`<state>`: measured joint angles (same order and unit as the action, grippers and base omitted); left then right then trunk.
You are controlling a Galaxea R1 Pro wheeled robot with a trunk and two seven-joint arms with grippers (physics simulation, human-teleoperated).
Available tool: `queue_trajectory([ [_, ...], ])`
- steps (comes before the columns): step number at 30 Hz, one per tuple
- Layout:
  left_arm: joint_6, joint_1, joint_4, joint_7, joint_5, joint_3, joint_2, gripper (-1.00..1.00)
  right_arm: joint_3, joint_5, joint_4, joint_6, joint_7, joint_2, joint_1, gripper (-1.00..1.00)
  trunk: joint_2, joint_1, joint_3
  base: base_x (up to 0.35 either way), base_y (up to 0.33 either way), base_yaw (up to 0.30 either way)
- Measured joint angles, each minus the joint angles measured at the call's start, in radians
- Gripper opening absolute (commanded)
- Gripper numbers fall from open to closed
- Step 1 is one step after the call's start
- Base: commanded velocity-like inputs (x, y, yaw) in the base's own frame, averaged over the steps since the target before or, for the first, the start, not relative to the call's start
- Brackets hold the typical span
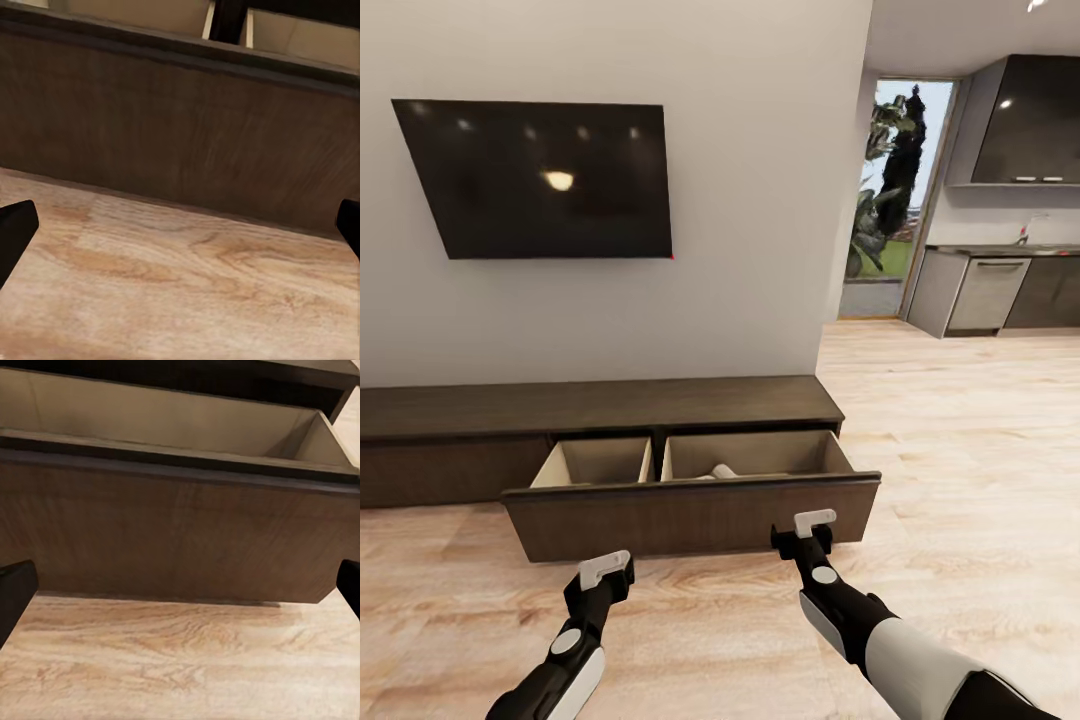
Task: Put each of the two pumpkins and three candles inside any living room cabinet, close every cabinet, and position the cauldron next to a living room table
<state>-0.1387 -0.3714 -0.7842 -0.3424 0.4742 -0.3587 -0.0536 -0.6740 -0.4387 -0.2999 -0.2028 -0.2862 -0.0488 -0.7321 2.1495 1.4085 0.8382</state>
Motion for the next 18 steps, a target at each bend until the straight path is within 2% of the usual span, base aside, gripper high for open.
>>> queue_trajectory([
  [6, -0.001, 0.0, 0.0, -0.002, -0.008, 0.001, -0.001, 1.0, 0.001, -0.005, 0.006, -0.003, 0.004, 0.0, 0.0, 1.0, 0.042, 0.023, 0.019, 0.0, 0.0, 0.0],
  [11, 0.0, 0.0, -0.005, -0.002, -0.009, 0.002, -0.001, 1.0, 0.008, -0.012, 0.02, -0.004, 0.043, 0.0, 0.0, 1.0, 0.077, 0.042, 0.034, 0.0, 0.0, 0.0],
  [18, 0.001, 0.0, -0.014, -0.004, -0.016, 0.001, -0.007, 1.0, 0.009, -0.017, 0.022, -0.02, 0.053, 0.001, 0.004, 1.0, 0.126, 0.069, 0.056, 0.0, 0.0, 0.0],
])
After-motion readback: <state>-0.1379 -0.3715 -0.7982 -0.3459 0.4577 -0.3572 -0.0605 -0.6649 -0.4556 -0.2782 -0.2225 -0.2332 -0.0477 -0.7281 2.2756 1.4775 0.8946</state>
